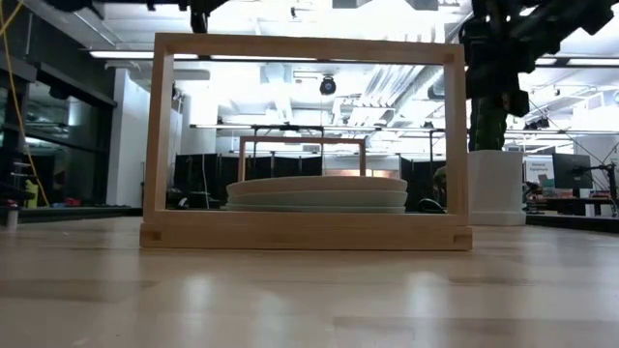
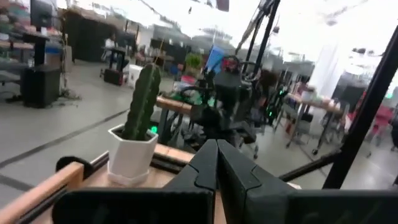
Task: Place and stack plates onto a shelf
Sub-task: Return to Home Position
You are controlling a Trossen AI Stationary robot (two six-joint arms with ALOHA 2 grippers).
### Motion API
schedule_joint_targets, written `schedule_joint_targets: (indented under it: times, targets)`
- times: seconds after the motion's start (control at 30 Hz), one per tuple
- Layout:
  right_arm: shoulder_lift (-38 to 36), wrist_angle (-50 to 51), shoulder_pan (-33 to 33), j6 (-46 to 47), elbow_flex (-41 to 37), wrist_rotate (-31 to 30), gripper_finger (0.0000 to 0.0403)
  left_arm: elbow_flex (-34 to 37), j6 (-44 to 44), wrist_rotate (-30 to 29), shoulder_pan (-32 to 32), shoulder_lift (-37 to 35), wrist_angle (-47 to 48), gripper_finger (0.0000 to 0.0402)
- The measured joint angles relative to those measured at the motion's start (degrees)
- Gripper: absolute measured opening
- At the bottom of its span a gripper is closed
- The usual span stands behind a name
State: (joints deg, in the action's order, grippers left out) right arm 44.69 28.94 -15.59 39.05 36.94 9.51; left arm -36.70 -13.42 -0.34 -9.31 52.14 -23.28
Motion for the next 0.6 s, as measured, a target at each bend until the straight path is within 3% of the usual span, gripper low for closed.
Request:
schedule_joint_targets:
  times: [0.23,0.43,0.6]
  targets:
    - [-2.25,-3.5,-1.47,-3.08,0.97,4.53,0.0003,13.26,-2.15,-5.18,2.62,-1.54,-16.31,0.0]
    - [-2.36,-4.94,-1.45,-8.45,2.98,7.95,0.0002,20.56,-4.98,-2.56,-0.03,-8.7,-16.97,0.0]
    - [-2.36,-4.74,-1.45,-6.08,4.36,8.5,0.0001,26.76,-7.95,-2.74,-0.57,-16.23,-16.81,0.0]
